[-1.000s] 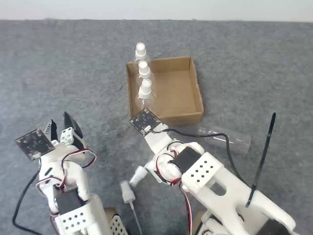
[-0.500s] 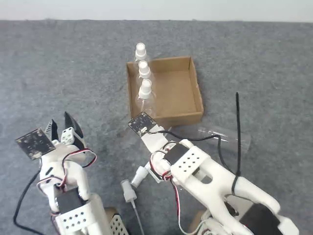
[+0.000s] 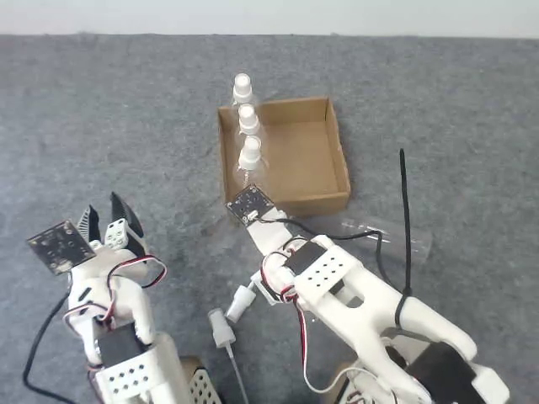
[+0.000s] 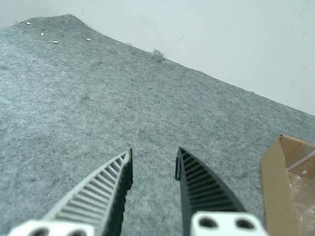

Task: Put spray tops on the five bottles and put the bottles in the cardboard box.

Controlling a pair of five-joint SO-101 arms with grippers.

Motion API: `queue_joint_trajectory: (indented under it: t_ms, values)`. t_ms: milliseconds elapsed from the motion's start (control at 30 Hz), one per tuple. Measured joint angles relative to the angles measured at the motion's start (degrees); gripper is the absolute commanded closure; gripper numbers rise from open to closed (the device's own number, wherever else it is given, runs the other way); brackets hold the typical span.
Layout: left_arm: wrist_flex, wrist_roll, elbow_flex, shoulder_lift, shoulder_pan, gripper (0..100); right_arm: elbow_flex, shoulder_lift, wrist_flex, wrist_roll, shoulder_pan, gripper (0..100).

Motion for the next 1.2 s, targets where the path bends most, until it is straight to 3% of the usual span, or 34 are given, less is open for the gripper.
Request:
queue_joint_trajectory:
  t_ms: [300,933,1200]
  values:
    - [0.00,0.00,0.00,0.00,0.00,86,0.00,-1.23,0.00,0.00,-0.09,98.1]
    - [0.09,0.00,0.00,0.00,0.00,86,5.80,-31.21,0.00,-0.09,-0.09,98.2]
    - [5.27,0.09,0.00,0.00,1.41,86,5.80,-39.03,0.00,-0.09,5.80,98.2]
